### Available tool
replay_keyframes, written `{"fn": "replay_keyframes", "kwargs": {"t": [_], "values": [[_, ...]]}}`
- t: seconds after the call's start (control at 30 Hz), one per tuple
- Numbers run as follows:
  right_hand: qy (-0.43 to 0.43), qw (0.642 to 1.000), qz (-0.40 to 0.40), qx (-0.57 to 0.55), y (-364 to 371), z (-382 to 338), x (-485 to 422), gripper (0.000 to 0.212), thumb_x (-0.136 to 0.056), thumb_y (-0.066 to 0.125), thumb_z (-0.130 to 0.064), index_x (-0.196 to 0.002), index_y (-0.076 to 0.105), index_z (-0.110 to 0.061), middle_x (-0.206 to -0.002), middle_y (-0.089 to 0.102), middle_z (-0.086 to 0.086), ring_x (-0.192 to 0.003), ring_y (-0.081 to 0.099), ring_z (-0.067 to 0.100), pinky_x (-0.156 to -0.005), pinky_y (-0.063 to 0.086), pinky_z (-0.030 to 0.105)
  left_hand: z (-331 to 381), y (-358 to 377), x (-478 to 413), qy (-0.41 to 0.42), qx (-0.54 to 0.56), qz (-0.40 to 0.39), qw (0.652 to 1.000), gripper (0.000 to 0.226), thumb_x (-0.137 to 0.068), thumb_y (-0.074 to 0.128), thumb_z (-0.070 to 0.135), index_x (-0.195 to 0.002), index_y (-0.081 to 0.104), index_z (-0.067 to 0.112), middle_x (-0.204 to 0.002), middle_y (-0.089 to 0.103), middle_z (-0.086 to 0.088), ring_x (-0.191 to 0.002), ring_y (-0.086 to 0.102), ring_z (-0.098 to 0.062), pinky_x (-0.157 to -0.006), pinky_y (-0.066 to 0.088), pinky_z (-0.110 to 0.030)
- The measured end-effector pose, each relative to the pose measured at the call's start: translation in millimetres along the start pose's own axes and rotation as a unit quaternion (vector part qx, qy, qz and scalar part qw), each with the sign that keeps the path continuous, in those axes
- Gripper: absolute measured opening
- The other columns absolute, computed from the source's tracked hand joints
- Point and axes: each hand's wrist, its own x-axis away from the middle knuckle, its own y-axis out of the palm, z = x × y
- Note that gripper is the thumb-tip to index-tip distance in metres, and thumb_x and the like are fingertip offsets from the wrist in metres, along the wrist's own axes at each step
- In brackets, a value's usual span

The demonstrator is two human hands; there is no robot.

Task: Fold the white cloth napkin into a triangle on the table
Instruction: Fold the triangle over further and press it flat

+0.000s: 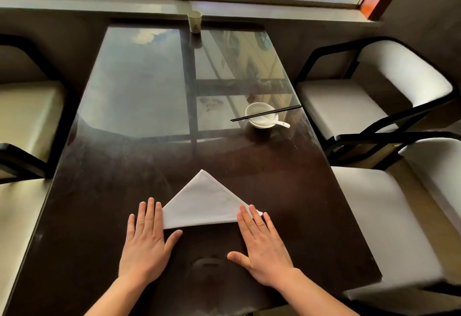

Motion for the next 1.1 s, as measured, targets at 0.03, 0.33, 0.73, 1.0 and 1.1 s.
{"fn": "replay_keyframes", "kwargs": {"t": [0.03,0.33,0.73,1.0,1.1], "values": [[0.003,1.0,0.004,-0.004,0,0,0,0.097,-0.087,0.004,-0.085,-0.157,-0.013,-0.02,-0.164,-0.025,-0.006,-0.148,-0.03,0.017,-0.119,-0.012,0.045,1,-1,1,-0.016,0.009,-0.003,1.0,0.096,-0.083,-0.012,0.078,-0.154,-0.015,0.013,-0.163,-0.022,-0.003,-0.148,-0.029,-0.019,-0.122,-0.015,-0.041],[0.134,0.97,0.131,-0.155,-24,7,-9,0.067,-0.098,0.05,-0.055,-0.152,0.038,-0.016,-0.16,0.033,0.0,-0.144,0.033,0.021,-0.114,0.034,0.036,3,-25,-2,-0.063,0.053,0.088,0.993,0.052,-0.096,0.058,0.042,-0.13,0.063,0.003,-0.133,0.059,-0.019,-0.123,0.053,-0.039,-0.096,0.047,-0.056],[0.252,0.94,0.081,-0.214,-38,6,-41,0.043,-0.097,0.056,-0.048,-0.129,0.057,-0.02,-0.116,0.057,0.004,-0.107,0.056,0.024,-0.085,0.048,0.036,11,-49,-15,-0.172,0.201,0.016,0.964,0.027,-0.09,0.065,0.047,-0.098,0.066,0.021,-0.092,0.061,0.0,-0.091,0.059,-0.022,-0.078,0.051,-0.04],[0.281,0.933,0.025,-0.222,-50,8,-46,0.027,-0.089,0.062,-0.047,-0.082,0.052,-0.024,-0.093,0.051,-0.002,-0.078,0.056,0.02,-0.067,0.042,0.032,4,-57,-17,-0.212,0.362,-0.026,0.907,0.006,-0.085,0.07,0.018,-0.083,0.066,0.022,-0.077,0.071,0.0,-0.062,0.07,-0.016,-0.066,0.06,-0.041],[0.293,0.9,0.021,-0.322,-56,10,-48,0.019,-0.085,0.069,-0.033,-0.081,0.056,-0.02,-0.078,0.068,-0.002,-0.067,0.069,0.017,-0.059,0.057,0.037,-1,-55,-13,-0.25,0.475,-0.043,0.843,0.013,-0.088,0.07,0.005,-0.091,0.07,0.017,-0.081,0.075,-0.007,-0.063,0.074,-0.021,-0.066,0.064,-0.043]]}}
